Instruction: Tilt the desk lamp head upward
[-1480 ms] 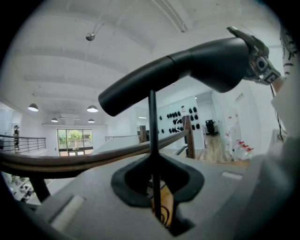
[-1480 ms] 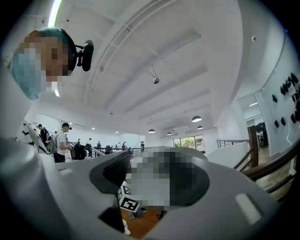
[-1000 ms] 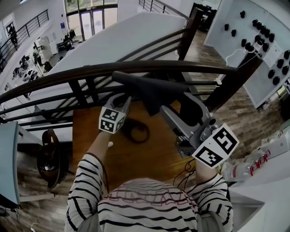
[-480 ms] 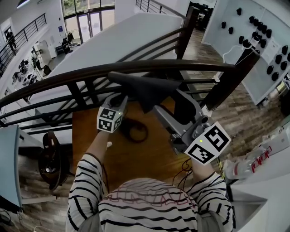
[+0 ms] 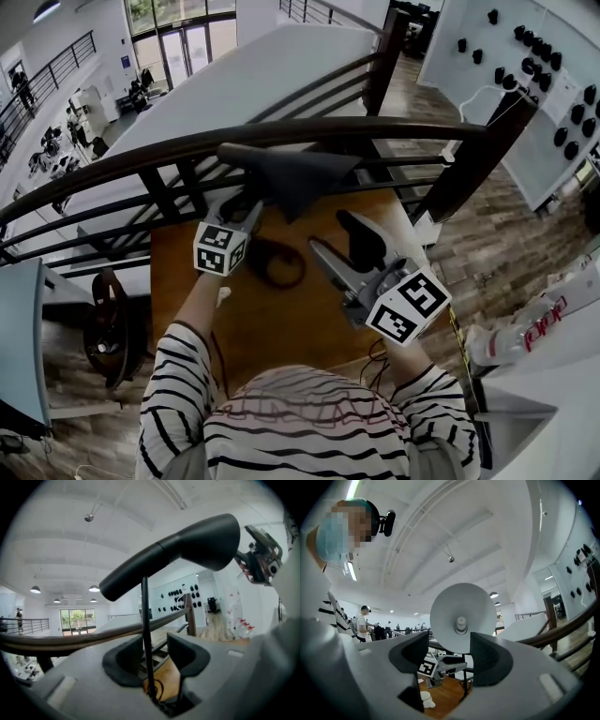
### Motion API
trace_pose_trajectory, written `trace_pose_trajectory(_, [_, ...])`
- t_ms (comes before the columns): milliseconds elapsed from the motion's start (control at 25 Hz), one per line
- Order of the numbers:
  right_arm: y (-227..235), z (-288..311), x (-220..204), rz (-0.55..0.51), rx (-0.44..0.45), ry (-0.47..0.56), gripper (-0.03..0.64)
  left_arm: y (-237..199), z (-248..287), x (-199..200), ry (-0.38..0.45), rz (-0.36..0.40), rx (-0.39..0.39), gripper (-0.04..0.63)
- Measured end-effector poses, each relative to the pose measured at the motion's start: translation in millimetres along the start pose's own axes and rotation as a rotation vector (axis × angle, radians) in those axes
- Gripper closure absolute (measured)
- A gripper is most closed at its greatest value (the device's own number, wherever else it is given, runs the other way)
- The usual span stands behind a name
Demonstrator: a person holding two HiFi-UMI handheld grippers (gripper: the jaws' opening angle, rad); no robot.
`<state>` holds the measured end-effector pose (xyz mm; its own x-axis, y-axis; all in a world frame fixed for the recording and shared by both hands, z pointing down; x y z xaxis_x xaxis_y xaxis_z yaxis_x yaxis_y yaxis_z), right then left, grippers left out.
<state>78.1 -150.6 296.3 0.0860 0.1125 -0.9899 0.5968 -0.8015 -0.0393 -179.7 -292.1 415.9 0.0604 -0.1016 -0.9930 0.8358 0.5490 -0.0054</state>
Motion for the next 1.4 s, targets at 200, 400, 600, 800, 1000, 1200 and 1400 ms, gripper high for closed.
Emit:
trace_pose_trajectory(200, [0,-10,-31,0.075,-0.004,-0.023,0.353,19,-22,-7,0.043,-0.014,0.008,0.437])
trace_pose_trajectory(400, [-1,-20,-52,0.088,-0.007,-0.036,0.354,45,-43,-16,0.063,-0.043,0.000,0.437])
trace_pose_trajectory(600, [-1,-29,-77,0.066,-0.008,-0.086,0.380,74,-61,-27,0.076,-0.068,0.006,0.437])
trace_pose_trajectory(800, [-7,-32,-98,0.122,-0.002,-0.111,0.411,93,-83,-40,0.074,-0.085,0.042,0.437])
trace_pose_trajectory(1000, [-9,-39,-114,0.124,0.008,-0.158,0.446,116,-101,-50,0.061,-0.094,0.073,0.449])
trace_pose_trajectory(1200, [-10,-49,-128,0.139,0.016,-0.196,0.482,139,-114,-55,0.066,-0.111,0.108,0.492])
trace_pose_trajectory(1400, [-11,-55,-140,0.162,0.033,-0.225,0.503,160,-123,-62,0.048,-0.107,0.109,0.529])
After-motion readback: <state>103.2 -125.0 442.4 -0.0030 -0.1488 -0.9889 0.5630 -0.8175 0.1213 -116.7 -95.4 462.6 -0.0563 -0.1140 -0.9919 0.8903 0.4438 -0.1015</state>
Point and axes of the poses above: the fingertips, and each gripper's own axes: z forward along the fingers, y to its right, x out of its top, the point moved 10 cm from there along -z, backward along the fingers, and after that the axes turned 9 degrees about -z, right-handed, at the moved point
